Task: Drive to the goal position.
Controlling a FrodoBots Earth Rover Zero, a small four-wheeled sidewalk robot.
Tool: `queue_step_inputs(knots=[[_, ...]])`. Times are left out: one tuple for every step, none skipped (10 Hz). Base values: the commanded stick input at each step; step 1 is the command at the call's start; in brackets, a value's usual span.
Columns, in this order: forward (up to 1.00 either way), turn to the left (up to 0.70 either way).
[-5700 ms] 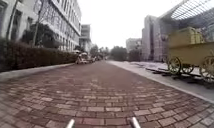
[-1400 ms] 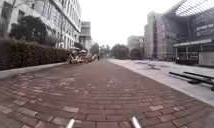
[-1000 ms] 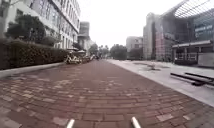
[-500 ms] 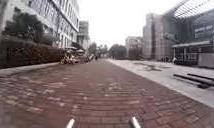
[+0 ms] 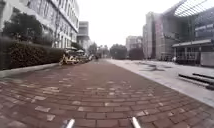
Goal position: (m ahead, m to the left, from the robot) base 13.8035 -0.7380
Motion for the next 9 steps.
queue_step_inputs(knots=[[0.70,0.00],[0.70,0.00],[0.70,-0.02],[0.70,-0.08],[0.70,-0.10],[0.70,-0.07],[0.70,-0.05],[0.70,-0.02],[0.70,-0.03]])
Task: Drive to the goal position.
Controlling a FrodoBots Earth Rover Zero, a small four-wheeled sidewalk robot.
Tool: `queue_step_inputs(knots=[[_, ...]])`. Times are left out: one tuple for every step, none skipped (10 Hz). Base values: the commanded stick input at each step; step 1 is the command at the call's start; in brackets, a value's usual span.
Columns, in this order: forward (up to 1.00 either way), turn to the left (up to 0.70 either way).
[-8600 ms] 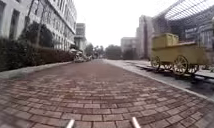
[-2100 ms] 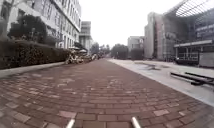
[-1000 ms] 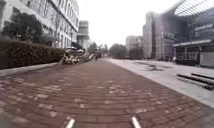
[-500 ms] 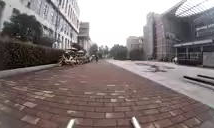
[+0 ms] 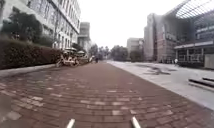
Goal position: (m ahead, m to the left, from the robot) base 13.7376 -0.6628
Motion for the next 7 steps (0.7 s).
queue_step_inputs(knots=[[0.70,-0.09],[0.70,-0.14],[0.70,-0.14],[0.70,-0.14],[0.70,-0.14],[0.70,-0.14],[0.70,-0.11]])
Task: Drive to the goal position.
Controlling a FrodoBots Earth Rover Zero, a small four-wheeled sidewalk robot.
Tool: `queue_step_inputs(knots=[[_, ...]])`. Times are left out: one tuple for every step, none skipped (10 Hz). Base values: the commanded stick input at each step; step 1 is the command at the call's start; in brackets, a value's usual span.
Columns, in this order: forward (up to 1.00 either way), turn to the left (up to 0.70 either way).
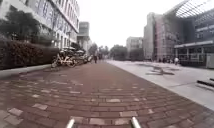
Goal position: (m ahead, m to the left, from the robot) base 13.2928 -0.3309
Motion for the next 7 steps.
queue_step_inputs(knots=[[0.70,-0.04],[0.70,0.00],[0.70,-0.01],[0.70,-0.01],[0.70,0.00],[0.70,0.00],[0.70,0.00]])
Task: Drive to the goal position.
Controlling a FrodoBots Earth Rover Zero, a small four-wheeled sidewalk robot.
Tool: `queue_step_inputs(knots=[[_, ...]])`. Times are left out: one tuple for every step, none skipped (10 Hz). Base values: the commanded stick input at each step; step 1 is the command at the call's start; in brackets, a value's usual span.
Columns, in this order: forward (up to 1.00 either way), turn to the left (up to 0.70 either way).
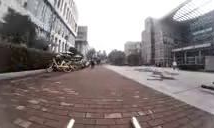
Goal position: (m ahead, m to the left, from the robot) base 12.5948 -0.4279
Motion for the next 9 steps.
queue_step_inputs(knots=[[0.70,0.00],[0.70,0.00],[0.70,0.00],[0.70,0.00],[0.70,0.00],[0.70,-0.01],[0.70,-0.05],[0.70,-0.09],[0.70,-0.13]])
